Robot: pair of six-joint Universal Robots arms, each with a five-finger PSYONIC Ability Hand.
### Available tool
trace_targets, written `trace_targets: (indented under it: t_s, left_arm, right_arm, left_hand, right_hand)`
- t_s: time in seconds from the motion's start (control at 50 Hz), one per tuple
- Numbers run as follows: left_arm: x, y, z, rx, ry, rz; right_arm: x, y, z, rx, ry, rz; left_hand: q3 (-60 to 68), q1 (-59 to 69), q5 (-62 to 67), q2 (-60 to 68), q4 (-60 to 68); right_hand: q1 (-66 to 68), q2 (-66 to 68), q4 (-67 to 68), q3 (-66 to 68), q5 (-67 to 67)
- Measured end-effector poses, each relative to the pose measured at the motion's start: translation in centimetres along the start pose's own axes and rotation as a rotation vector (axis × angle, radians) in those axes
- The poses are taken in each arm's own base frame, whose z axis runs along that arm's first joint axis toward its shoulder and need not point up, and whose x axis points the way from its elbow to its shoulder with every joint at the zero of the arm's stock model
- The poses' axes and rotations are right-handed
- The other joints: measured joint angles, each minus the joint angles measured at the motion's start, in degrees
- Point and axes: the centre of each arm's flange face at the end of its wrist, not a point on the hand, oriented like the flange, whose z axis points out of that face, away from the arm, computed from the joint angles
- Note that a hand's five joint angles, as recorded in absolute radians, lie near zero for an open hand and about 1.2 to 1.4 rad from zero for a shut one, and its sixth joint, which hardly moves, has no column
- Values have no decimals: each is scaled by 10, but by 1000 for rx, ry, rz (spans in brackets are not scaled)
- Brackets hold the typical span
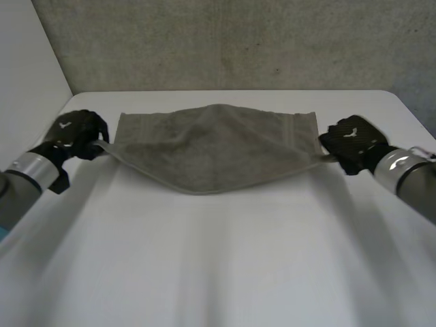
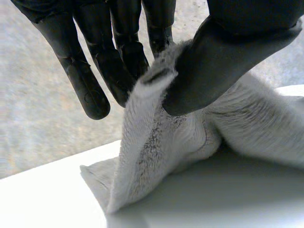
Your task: Fold the towel.
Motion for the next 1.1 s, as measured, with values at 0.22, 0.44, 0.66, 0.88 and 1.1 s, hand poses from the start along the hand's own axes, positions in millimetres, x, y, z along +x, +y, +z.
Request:
trace_targets:
  t_s: [0.22, 0.44, 0.66, 0.88, 1.1]
  left_arm:
    - [-8, -61, -54, 36, -12, 24]
    - [17, -65, -94, 20, 74, -63]
    - [12, -42, -68, 20, 127, -84]
    - [-13, -2, 2, 25, 82, -78]
    - [-36, 20, 58, 71, 1, -58]
  right_arm:
    - [69, 0, -59, -147, 120, 145]
    - [82, -6, -94, -153, 80, 236]
    - [72, 5, -60, -127, 47, 222]
    - [61, 15, 23, -110, 153, 174]
    - [53, 23, 91, -52, 273, 172]
  left_hand:
    - [1, 0, 0, 0, 0]
    - [1, 0, 0, 0, 0]
    - [1, 0, 0, 0, 0]
    - [1, 0, 0, 0, 0]
    - [1, 0, 0, 0, 0]
  right_hand:
    - [0, 0, 0, 0, 0]
    - [0, 0, 0, 0, 3]
    - [0, 0, 0, 0, 3]
    - [0, 0, 0, 0, 3]
    - [0, 0, 0, 0, 3]
